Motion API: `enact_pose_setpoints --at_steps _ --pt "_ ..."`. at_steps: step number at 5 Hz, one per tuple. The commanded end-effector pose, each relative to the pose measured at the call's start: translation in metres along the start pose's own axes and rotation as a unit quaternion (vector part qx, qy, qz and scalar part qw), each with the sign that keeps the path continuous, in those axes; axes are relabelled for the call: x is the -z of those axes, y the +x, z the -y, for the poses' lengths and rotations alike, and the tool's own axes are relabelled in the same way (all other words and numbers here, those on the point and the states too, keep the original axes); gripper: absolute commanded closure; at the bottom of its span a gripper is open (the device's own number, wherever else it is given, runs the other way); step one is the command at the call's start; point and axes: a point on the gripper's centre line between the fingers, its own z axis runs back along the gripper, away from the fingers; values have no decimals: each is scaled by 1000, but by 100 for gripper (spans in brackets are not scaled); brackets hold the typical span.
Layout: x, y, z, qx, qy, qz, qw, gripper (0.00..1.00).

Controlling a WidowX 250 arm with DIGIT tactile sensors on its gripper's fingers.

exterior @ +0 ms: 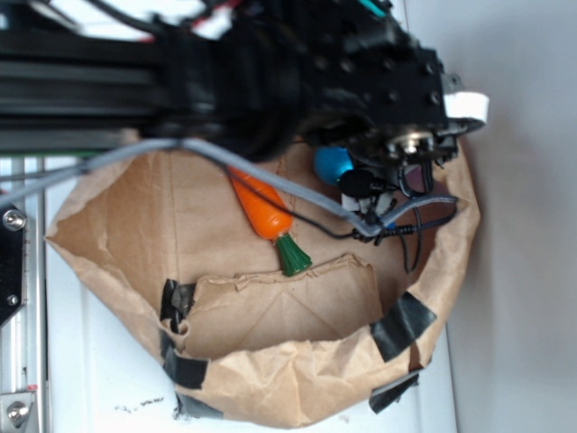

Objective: Grab the blue ball.

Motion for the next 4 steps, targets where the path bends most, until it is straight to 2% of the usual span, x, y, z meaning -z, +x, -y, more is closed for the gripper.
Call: enact_pose_setpoints --at_steps 1,3,4 --pt "-107 -3 -6 -10 -60 54 997 100" --pt "-153 -12 -8 4 -94 26 995 100" --pt "-165 -25 -6 25 -97 18 995 100"
